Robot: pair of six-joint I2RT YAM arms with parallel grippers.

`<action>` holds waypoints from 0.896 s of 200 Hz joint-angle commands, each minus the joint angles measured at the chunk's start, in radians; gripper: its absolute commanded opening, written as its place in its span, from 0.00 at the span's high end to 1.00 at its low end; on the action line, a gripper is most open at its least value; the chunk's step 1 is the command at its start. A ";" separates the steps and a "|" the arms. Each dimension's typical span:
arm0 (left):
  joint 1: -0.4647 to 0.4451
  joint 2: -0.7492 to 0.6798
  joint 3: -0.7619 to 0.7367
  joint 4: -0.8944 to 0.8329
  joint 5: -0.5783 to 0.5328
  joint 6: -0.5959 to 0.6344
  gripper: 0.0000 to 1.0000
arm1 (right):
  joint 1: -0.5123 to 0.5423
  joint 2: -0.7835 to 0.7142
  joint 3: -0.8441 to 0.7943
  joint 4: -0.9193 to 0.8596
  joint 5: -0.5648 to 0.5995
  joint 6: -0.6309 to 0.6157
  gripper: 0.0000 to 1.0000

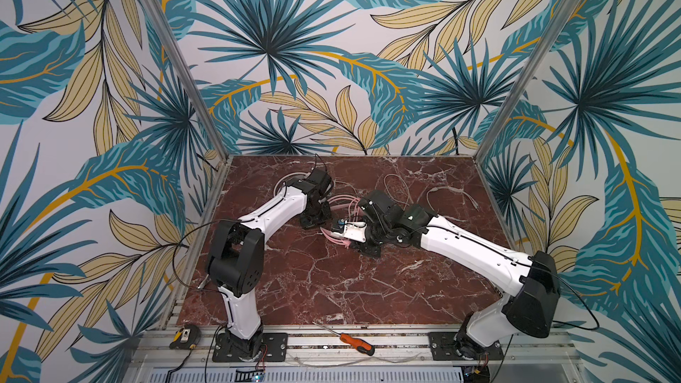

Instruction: Wrap the headphones

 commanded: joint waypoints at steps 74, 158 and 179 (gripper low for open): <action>-0.036 0.015 0.059 -0.031 0.097 0.142 1.00 | -0.028 0.094 0.075 0.123 -0.012 -0.026 1.00; -0.037 0.001 0.052 -0.041 0.143 0.170 1.00 | -0.087 0.133 0.019 0.229 0.001 0.061 1.00; -0.037 -0.004 0.052 -0.041 0.158 0.177 1.00 | -0.097 0.140 0.017 0.253 -0.016 0.077 1.00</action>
